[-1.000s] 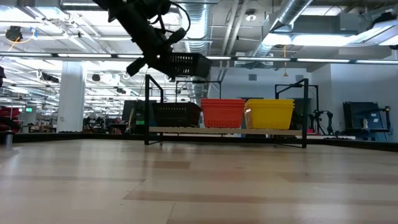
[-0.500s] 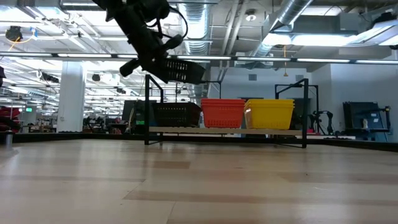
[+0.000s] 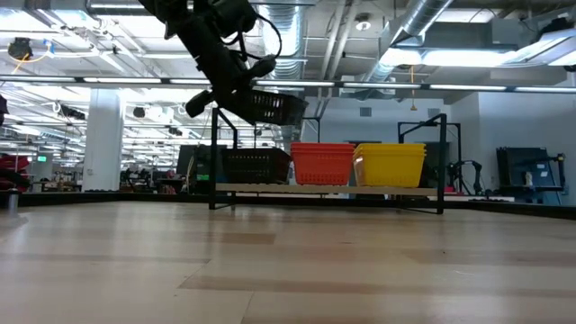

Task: Stack baskets on shelf by color
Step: Stack the black bin on top of the other black bin on the shelf

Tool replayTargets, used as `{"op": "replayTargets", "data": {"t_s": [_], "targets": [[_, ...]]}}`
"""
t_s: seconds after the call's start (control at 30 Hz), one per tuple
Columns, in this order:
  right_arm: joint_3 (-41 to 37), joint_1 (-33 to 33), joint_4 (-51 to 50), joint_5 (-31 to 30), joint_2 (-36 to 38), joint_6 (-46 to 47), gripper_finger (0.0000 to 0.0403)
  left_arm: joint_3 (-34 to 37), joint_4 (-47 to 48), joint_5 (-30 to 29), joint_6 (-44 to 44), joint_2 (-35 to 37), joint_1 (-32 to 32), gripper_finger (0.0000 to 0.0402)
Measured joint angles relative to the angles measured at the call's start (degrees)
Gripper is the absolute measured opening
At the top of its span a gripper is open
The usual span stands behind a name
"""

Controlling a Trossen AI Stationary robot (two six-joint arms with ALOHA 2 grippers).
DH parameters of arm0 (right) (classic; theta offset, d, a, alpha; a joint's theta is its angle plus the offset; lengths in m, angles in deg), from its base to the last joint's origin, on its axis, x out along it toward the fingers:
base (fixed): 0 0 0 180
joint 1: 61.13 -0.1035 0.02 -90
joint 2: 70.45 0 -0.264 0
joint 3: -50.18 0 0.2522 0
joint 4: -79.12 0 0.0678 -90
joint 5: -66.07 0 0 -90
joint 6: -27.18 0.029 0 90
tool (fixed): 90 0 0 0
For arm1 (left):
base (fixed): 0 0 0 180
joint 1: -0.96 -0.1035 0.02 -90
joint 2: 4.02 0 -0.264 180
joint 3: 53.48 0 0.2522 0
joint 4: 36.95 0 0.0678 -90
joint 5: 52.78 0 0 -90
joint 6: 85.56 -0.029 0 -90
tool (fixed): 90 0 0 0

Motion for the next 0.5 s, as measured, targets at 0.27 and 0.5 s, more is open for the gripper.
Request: {"op": "replayTargets", "data": {"t_s": [0.27, 0.5], "targets": [[0.00, 0.00, 0.01, 0.00, 0.02, -0.58, 0.0165, 0.25, 0.58, -0.66, -0.66, 0.94, -0.02, 0.0000], [0.00, 0.00, -0.01, 0.00, 0.02, -1.20, 0.0163, -2.64, 3.96, -2.98, -3.72, 0.96, 1.10, 0.0000]]}}
